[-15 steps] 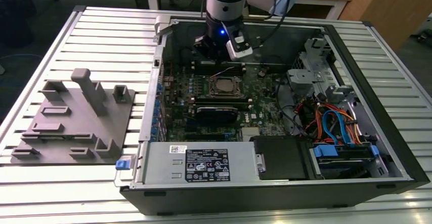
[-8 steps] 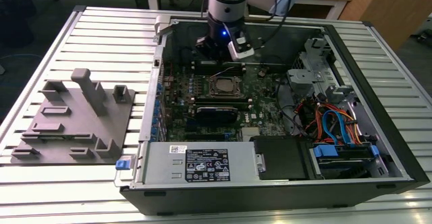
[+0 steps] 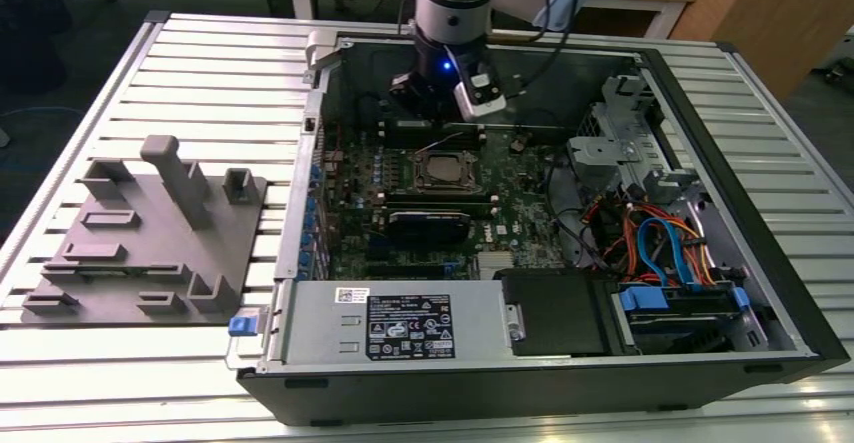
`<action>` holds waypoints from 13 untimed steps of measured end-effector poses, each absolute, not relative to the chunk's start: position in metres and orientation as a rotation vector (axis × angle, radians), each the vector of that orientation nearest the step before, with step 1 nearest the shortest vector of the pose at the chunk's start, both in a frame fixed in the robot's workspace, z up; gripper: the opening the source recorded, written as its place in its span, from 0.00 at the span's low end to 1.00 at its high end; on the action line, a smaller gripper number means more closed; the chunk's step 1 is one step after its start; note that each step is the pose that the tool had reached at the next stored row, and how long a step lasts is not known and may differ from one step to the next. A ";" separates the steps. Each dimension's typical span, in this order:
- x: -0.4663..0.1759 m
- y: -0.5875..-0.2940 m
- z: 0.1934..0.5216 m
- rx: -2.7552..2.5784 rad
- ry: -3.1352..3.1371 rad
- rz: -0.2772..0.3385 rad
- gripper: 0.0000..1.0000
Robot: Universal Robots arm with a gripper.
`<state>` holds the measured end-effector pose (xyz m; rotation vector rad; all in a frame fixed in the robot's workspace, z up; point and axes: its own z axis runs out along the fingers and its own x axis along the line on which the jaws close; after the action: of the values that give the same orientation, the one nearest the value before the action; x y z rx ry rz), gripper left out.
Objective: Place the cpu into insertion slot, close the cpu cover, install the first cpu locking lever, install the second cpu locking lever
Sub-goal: 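Install the first cpu locking lever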
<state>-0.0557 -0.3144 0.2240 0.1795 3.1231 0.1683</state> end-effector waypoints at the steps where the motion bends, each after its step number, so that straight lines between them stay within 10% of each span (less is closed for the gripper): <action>1: -0.054 -0.314 0.224 0.180 3.123 0.168 0.10; 13: -0.045 -0.314 0.224 0.183 3.123 0.168 0.10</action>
<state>-0.0447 -0.3137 0.2238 0.1829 3.1227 0.1683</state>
